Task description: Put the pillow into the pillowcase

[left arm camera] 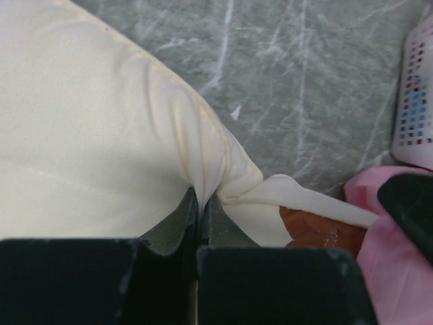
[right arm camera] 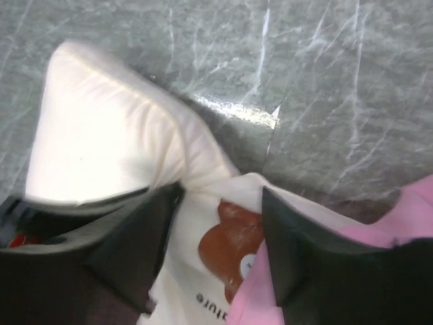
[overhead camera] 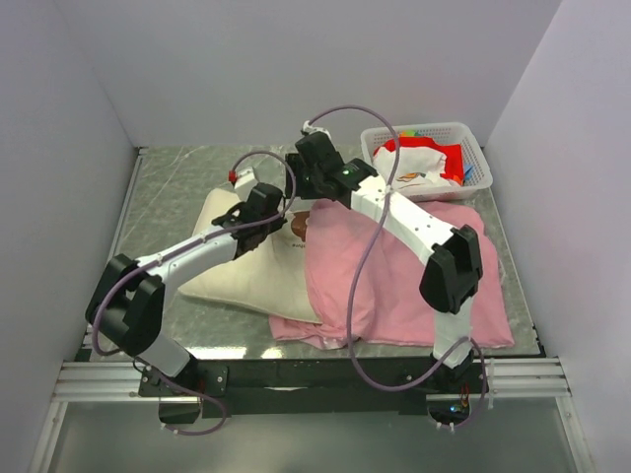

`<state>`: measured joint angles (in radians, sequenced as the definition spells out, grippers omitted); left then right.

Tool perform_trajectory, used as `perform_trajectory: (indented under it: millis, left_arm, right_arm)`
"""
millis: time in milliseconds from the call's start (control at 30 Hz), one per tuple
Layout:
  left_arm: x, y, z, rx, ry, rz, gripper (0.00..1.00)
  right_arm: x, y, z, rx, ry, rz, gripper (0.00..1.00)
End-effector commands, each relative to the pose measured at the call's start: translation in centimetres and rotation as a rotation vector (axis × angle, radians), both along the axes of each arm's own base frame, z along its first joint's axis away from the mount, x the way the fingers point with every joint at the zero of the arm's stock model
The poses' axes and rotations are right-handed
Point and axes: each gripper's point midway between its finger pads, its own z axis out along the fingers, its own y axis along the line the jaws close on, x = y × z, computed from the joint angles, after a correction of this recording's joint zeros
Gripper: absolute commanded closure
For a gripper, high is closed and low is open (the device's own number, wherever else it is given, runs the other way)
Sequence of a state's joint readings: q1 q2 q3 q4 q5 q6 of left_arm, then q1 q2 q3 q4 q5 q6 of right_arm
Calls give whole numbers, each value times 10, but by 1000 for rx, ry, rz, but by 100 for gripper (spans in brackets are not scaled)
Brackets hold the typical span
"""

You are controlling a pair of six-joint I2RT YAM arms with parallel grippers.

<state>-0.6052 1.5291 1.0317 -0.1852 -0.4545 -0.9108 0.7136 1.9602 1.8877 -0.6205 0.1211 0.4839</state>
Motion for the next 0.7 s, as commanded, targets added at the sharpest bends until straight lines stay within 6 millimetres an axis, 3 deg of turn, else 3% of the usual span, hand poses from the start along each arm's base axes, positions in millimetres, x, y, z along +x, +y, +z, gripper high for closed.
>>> perform_trajectory:
  millis: [0,133,200,233,300,333,433,567,667]
  left_arm:
    - [37,-30,52,-176,-128,-27,99]
    - [45,-27,39,-184,-69,16,99]
    - [46,-24,30,-165,-27,35,99]
    - [47,-22,28,-165,-17,53,99]
    - [44,-19,22,-153,6,71,99]
    - [44,-16,21,-154,7,92,99]
    - [40,-15,17,-163,16,93,99]
    - [37,-15,15,-164,30,90,98]
    - [32,-11,17,-156,23,84,86]
  right_arm:
    - [-8,-21,77,93,-172,-65,26]
    - [-49,-59,71,65,-169,-129,24]
    - [-70,-67,61,69,-165,-143,24]
    - [-94,-69,49,64,-156,-117,24]
    - [-118,-76,43,70,-159,-125,24]
    - [-142,-70,21,35,-133,-85,24]
    - [-185,-58,-6,15,-86,-26,26]
    - [-224,-40,-32,-13,-42,32,37]
    - [-243,-31,-52,-49,-20,56,44]
